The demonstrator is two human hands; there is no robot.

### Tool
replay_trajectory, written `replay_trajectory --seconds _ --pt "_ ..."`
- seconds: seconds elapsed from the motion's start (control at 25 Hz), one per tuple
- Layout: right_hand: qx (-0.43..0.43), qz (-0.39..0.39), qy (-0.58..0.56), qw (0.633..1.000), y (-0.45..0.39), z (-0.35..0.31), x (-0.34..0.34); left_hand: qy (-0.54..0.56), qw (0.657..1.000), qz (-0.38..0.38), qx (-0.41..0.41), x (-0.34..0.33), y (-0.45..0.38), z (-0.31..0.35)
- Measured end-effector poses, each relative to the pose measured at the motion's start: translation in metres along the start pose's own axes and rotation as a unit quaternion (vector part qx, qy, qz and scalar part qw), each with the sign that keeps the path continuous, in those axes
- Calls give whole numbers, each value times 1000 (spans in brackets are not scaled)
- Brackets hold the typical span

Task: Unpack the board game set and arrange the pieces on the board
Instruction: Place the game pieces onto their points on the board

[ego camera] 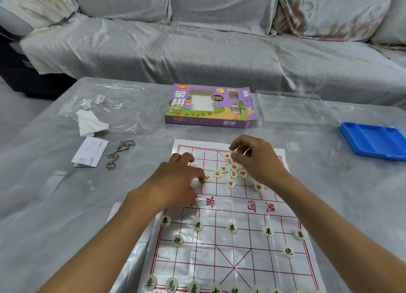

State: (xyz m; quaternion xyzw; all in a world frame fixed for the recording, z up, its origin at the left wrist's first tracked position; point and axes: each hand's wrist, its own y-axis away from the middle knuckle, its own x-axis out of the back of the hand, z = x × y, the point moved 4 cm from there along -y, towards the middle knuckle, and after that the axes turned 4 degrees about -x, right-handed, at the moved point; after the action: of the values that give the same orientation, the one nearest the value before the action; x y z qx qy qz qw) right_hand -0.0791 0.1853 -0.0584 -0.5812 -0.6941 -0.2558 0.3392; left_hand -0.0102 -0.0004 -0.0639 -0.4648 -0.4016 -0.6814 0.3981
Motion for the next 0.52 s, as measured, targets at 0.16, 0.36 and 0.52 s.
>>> replay_trajectory --seconds 0.16,0.36,0.52 --pt "-1 -23 -19 1000 17 -9 1 -44 999 -30 7 -10 -3 3" --pt "-20 -51 -36 998 31 -9 -12 -30 999 -39 -2 -8 0 1" --pt "23 -81 -37 996 39 -27 -45 -1 998 -39 47 6 11 -22"
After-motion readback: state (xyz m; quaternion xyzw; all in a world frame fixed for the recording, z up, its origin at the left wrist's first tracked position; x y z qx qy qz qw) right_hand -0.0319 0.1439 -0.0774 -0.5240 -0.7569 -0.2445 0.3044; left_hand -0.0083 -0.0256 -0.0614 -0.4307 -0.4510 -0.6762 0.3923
